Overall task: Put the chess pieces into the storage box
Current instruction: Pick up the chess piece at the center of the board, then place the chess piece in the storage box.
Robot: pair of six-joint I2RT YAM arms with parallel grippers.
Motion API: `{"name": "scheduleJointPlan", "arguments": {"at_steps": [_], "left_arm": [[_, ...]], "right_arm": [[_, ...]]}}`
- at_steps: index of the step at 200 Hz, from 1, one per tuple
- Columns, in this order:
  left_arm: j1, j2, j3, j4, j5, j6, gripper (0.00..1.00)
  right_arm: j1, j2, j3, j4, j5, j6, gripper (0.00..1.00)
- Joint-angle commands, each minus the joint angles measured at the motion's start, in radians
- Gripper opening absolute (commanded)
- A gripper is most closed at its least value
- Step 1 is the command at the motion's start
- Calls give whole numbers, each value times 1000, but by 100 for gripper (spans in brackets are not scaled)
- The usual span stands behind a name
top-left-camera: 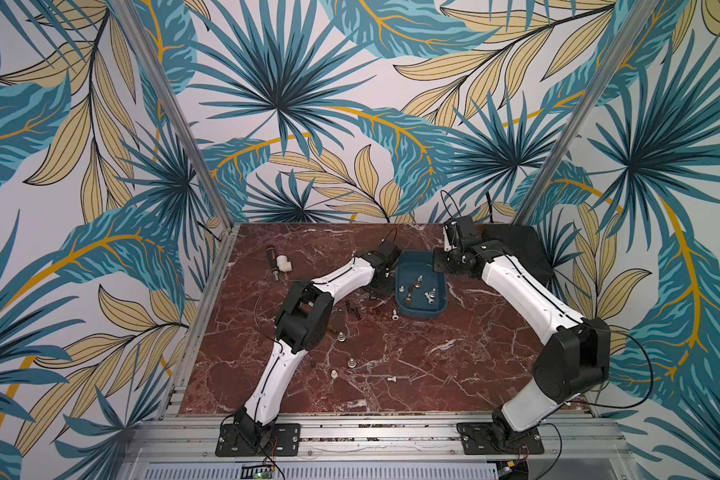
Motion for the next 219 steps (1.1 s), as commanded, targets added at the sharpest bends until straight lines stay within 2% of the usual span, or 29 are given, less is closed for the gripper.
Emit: {"name": "scheduleJointPlan", "arguments": {"at_steps": [1,28,76,98,145,219], "left_arm": [[-7,-128,8,31,-36,12,14],[-50,-180,1,85,24,41,15],[-152,-157,39,184,9,105,15],[-158,-110,76,210,-2,120,16],[-158,1,179,240,-132,172,18],[-155,146,280,228,-180,218,22]], "right_arm": [[0,-65,-25,7,11,5,33],[-1,-122,-48,16,32,4,33],[-1,-190,-96,33,59,-2,33],[0,-212,-119,36,54,-2,33],[0,-258,-174,48,26,11,33],[0,-284,-213,61,5,13,33]]}}
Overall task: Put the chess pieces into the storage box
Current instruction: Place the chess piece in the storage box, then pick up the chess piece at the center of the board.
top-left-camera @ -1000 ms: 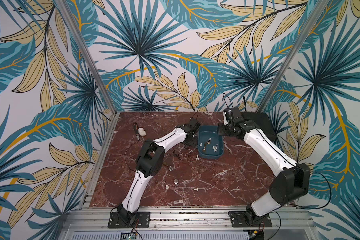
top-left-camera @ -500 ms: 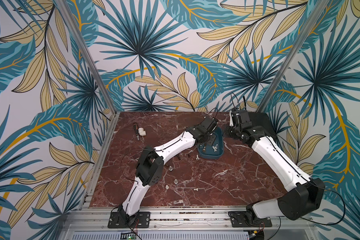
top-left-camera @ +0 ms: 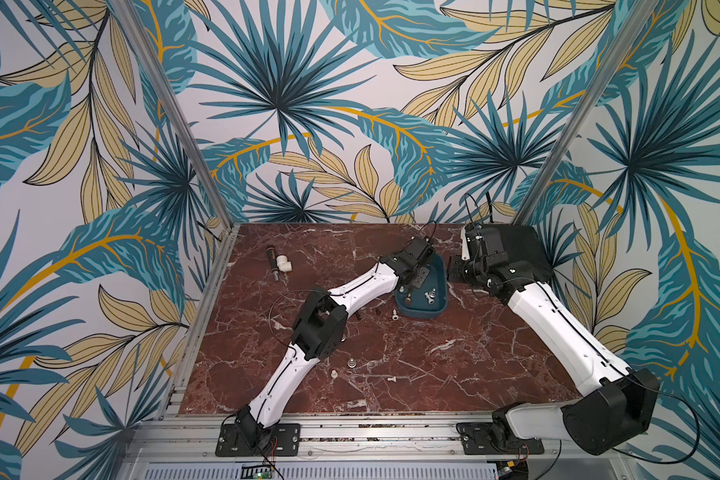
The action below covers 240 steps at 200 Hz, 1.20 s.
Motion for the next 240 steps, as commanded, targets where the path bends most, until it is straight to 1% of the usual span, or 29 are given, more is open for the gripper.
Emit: {"name": "scheduleJointPlan", "arguments": {"at_steps": [1,27,61,85,121,124,136,161,177,185,200,214,240], "left_arm": [[-2,34,48,2,-29,27,22],[-1,58,74,-19,-37,27,23],[-1,56,76,-22,-48,26,32],[-2,38,80,-28,-62,30,32],[-1,-37,75,-40,-62,26,32],[-1,-72,71,-40,-62,26,33],[-1,-132,45,-35,-53,20,32],[-1,-295,-94,5,-52,16,32],[-1,-416,-240,48,-72,13,33],[-1,-466,-310,60,-88,8,33],[4,-562,-431,64,-121,-11,33],[12,-633,-527,62,-151,-40,33],[37,-738,-693,63,-180,-103,34]], "right_arm": [[0,-24,-23,16,-15,12,33],[0,-26,-23,15,-14,12,33],[0,-30,-21,16,-15,11,33],[0,-44,-19,14,-20,10,33],[0,-82,-5,-26,-70,14,33],[0,-85,-4,-33,-77,16,33],[10,-103,-7,-57,-103,23,33],[86,-130,-38,-100,-132,18,33],[170,-128,-77,-111,-145,10,34],[216,-124,-107,-103,-137,9,36],[277,-111,-169,-81,-115,19,37],[312,-92,-223,-57,-90,50,37],[366,-49,-281,11,-103,105,38]]}}
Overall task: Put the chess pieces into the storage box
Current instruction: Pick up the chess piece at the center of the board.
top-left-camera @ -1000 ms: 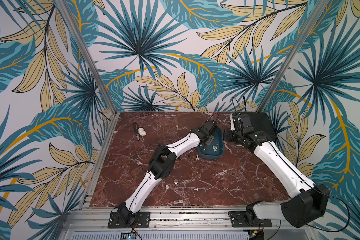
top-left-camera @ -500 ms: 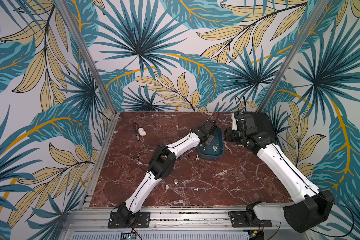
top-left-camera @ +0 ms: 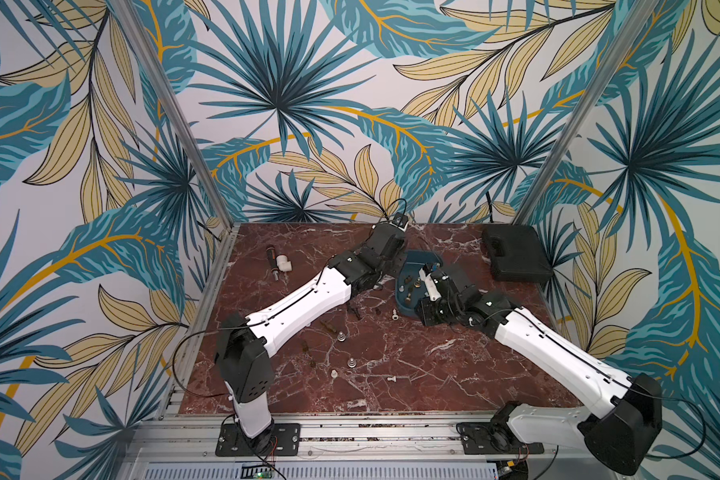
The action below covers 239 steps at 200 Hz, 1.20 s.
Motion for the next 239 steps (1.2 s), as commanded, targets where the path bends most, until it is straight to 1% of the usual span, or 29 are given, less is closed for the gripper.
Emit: {"name": "scheduleJointPlan", "arguments": {"at_steps": [1,17,35,66,97,159,187,209,239], "left_arm": [[29,-38,-135,-16,-49,-72,34],[55,-81,-214,-4,-32,-98,34],[82,-108,-265,-9,-18,-107,34],[108,-136,-300,-15,-29,-111,34],[122,-147,-317,1,-40,-118,34],[138,-141,-311,-7,-56,-126,34],[143,-141,-313,-10,-56,-122,34],[144,-143,-313,-12,-58,-121,34],[147,-149,-313,-15,-60,-116,34]], "right_arm": [[41,35,-47,56,5,64,38],[86,71,-60,79,-41,57,38],[146,116,-85,90,-102,20,41],[251,148,-188,144,-145,-78,43],[285,166,-263,212,-197,-163,45],[354,307,-237,231,-175,-179,45],[383,346,-220,224,-136,-177,44],[395,378,-198,205,-108,-173,38],[413,383,-178,162,-53,-144,39]]}}
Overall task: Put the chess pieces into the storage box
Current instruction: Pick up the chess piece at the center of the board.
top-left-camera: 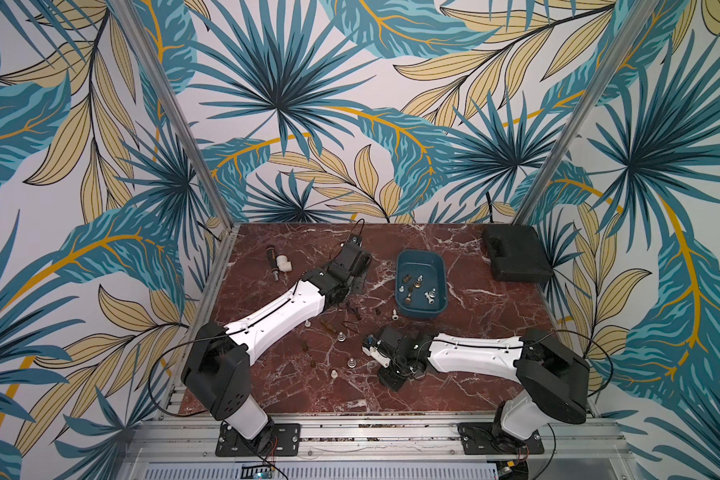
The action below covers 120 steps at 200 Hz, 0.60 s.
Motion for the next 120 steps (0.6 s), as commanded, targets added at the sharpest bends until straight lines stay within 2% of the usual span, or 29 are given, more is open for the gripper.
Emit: {"name": "scheduleJointPlan", "arguments": {"at_steps": [1,68,120], "left_arm": [[8,-19,-9,0,-12,0,34],[10,-28,-14,12,-6,-1,34],[10,-40,-25,10,-6,-2,34]], "right_arm": [[14,30,-1,-70,67,24,39],[56,-81,-9,-179,102,109,44],[98,-56,9,-192,109,132,43]]}}
